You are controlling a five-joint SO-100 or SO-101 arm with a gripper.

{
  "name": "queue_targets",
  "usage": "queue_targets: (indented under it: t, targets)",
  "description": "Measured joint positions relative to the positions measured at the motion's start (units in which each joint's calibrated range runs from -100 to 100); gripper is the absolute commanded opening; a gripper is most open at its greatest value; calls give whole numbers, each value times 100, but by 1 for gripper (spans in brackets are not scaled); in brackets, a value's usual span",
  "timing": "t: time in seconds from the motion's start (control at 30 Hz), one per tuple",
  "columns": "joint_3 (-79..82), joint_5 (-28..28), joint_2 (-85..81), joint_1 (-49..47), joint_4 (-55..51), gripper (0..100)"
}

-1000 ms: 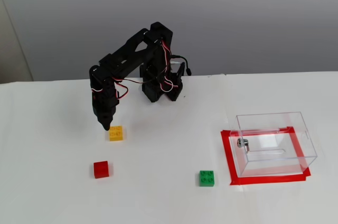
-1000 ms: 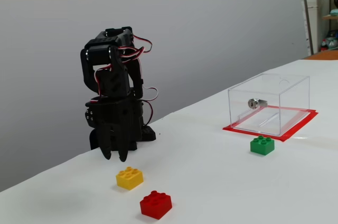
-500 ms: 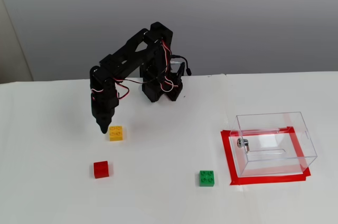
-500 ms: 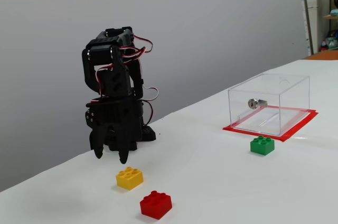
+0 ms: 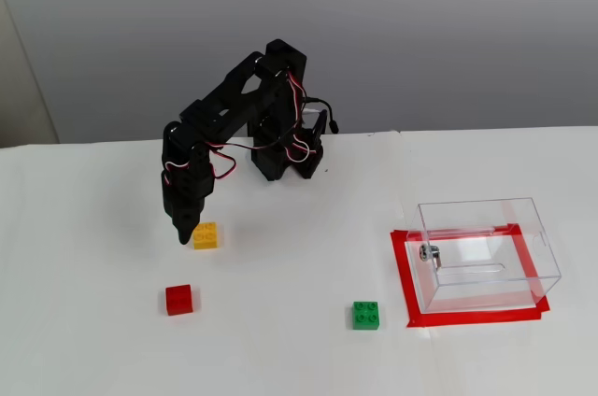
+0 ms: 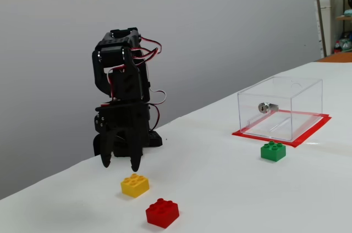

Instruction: Pick the yellow lego brick and place it into the transparent box

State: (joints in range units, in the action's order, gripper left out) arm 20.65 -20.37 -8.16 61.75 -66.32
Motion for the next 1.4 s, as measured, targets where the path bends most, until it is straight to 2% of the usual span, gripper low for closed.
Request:
queue_targets:
  t: [0.73, 1.4]
  targets:
    - [1200, 0, 0, -53, 763, 32]
    - [1280, 0, 550, -11, 831, 30]
